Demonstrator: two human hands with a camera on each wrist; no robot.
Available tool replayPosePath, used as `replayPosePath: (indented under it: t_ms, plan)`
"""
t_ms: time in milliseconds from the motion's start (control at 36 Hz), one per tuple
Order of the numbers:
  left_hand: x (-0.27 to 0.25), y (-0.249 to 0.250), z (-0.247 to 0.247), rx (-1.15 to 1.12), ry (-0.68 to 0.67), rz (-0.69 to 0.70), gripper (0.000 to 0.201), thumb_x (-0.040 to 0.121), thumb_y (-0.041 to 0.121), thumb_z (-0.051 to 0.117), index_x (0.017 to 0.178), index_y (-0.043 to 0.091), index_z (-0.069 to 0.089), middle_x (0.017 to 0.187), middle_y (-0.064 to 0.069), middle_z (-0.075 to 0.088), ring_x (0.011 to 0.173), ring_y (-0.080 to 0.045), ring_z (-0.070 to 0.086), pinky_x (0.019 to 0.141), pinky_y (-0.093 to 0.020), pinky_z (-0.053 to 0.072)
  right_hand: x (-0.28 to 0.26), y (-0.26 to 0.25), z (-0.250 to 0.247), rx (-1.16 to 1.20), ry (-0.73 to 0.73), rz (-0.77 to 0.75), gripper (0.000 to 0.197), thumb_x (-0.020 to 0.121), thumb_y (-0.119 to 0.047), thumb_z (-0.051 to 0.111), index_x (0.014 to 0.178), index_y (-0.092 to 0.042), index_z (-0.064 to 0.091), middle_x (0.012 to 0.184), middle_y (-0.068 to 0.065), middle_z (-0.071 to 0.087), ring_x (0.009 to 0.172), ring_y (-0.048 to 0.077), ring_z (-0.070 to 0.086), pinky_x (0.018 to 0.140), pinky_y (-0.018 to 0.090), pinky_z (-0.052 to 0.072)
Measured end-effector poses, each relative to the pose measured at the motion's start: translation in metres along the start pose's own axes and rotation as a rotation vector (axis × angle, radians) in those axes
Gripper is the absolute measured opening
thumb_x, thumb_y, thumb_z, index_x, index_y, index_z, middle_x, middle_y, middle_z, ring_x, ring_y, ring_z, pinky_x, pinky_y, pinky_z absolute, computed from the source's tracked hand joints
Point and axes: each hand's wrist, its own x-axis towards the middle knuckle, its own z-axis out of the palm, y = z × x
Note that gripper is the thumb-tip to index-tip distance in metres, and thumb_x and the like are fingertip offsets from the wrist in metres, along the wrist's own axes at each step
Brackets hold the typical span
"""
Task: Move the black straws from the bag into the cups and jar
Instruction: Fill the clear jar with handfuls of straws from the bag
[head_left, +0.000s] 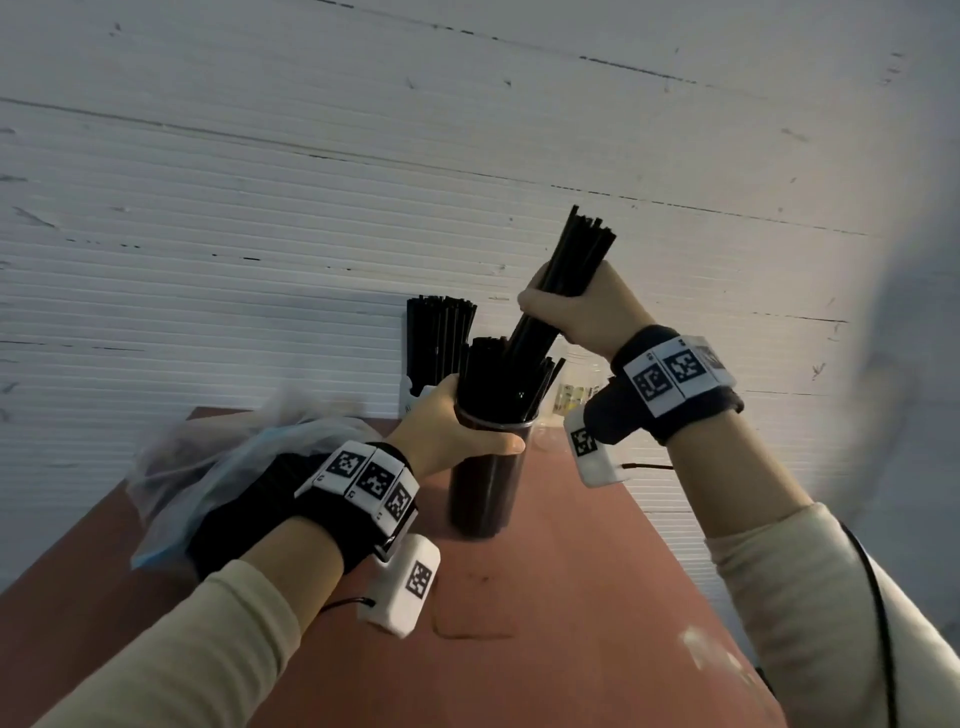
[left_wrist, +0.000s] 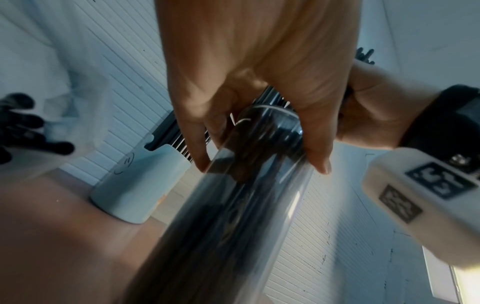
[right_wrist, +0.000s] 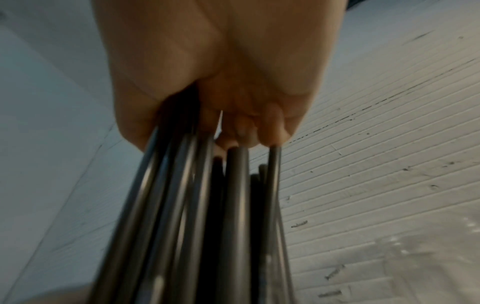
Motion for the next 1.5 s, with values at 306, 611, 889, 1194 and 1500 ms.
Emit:
replayPosePath:
  t_ms: [306, 611, 889, 1194, 1500]
  plan:
    - [0.000, 0.000, -0.001, -0.021, -0.017, 0.006, 0.072, 0.066, 0.030, 0.089, 0.125, 0.028, 0.048, 0.110, 0.017, 0.060, 0.099, 0.002, 0.057, 0.075, -0.012, 0.041, -0.030, 0.011, 0.023, -0.046, 0.050, -0.097, 0.077, 0.078, -0.050, 0.071, 0.142, -0.034, 0.031, 0.139, -0.003, 0.038, 0.126, 0.010, 0.039, 0.098, 0.026, 0.039]
    - [0.002, -0.003, 0.000, 0.003, 0.006, 0.012, 0.075, 0.063, 0.032, 0.090, 0.125, 0.025, 0.049, 0.111, 0.014, 0.062, 0.102, -0.001, 0.058, 0.089, -0.021, 0.044, -0.039, 0.015, 0.039, -0.280, 0.074, -0.368, 0.041, 0.097, -0.022, 0.051, 0.136, -0.012, 0.049, 0.135, 0.001, 0.052, 0.120, 0.011, 0.051, 0.096, 0.002, 0.030]
    - [-0.001, -0.009, 0.005, -0.010, 0.032, 0.014, 0.074, 0.068, 0.034, 0.087, 0.129, 0.021, 0.047, 0.113, 0.012, 0.060, 0.098, 0.000, 0.055, 0.075, -0.008, 0.037, -0.045, 0.005, 0.039, -0.306, 0.028, -0.365, 0.049, 0.101, -0.024, 0.043, 0.147, -0.011, 0.034, 0.154, 0.001, 0.031, 0.141, 0.012, 0.029, 0.113, 0.015, 0.021]
    - [-0.003, -0.008, 0.007, -0.025, 0.043, -0.020, 0.066, 0.069, 0.032, 0.086, 0.123, 0.022, 0.049, 0.106, 0.016, 0.061, 0.103, -0.003, 0.056, 0.082, -0.014, 0.041, -0.061, 0.003, 0.052, -0.439, -0.059, -0.294, 0.047, 0.102, -0.029, 0.035, 0.146, -0.013, 0.038, 0.150, 0.003, 0.041, 0.137, 0.017, 0.037, 0.114, 0.027, 0.026]
    - [-0.021, -0.005, -0.010, 0.086, -0.004, -0.079, 0.134, 0.049, 0.050, 0.085, 0.155, 0.025, 0.006, 0.159, 0.001, 0.023, 0.145, -0.015, 0.024, 0.118, -0.041, 0.025, -0.066, -0.020, 0.064, -0.303, 0.072, -0.368, 0.050, 0.098, -0.028, 0.047, 0.145, -0.013, 0.037, 0.151, 0.001, 0.035, 0.139, 0.015, 0.031, 0.109, 0.017, 0.020]
